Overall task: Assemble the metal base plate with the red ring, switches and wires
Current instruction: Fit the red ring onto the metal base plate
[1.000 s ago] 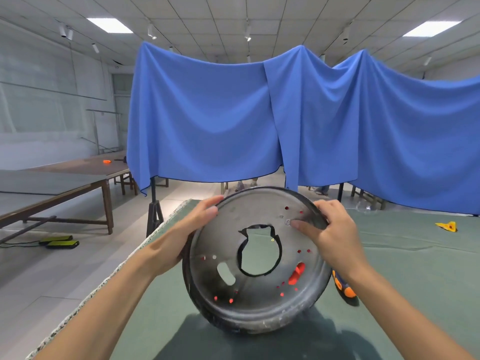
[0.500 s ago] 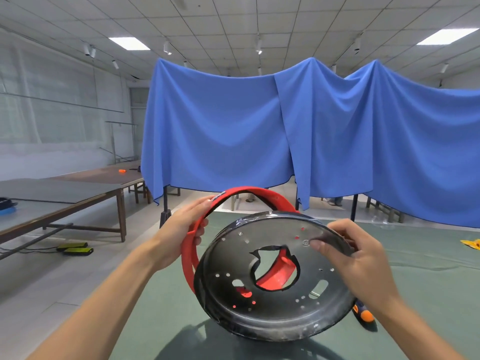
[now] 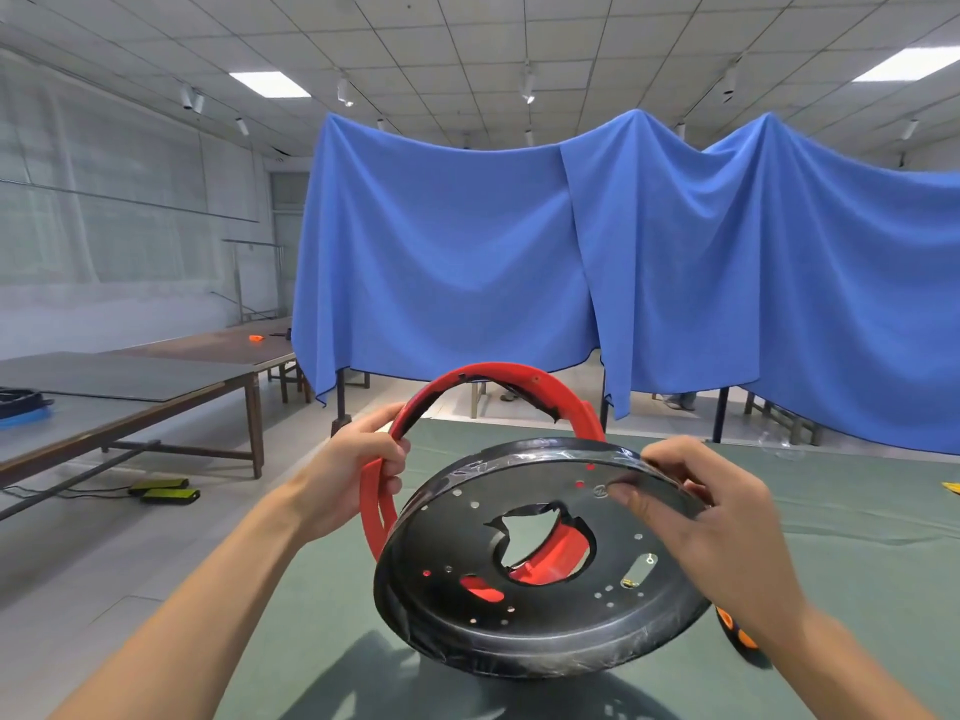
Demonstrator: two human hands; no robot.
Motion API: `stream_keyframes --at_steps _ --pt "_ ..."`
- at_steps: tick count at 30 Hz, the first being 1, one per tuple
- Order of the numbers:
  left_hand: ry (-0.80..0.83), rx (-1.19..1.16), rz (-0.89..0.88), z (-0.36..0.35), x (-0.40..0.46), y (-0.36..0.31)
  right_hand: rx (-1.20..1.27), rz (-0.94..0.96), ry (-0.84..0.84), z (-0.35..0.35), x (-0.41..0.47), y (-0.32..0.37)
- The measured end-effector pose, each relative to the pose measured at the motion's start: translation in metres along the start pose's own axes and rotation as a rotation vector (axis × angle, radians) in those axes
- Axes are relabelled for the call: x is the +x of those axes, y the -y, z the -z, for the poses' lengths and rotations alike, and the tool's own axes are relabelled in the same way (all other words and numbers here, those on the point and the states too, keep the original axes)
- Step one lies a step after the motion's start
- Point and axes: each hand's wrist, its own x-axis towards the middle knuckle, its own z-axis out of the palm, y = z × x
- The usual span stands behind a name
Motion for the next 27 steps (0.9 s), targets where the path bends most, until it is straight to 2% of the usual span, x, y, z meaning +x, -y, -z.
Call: stream_keyframes --at_steps 9,17,22,27 --pt "-0.149 -0.031 -0.047 -0.01 -0.002 -0.002 -0.02 -0.016 0.014 -0.003 0.002 -0.002" --pt "-0.184 0.048 -0.094 -0.016 0.0 -0.007 -0.062 -0.048 0.12 -0.003 0.01 -0.003" --pt "-0.213 0.1 -0.125 -0.021 0.001 -0.008 0.074 -0.27 0.209 -0.004 0.029 -0.003" --pt "-0.254 0.116 -0.125 -0.028 -0.001 -0.009 0.096 -0.3 0.236 -0.008 0.038 -0.004"
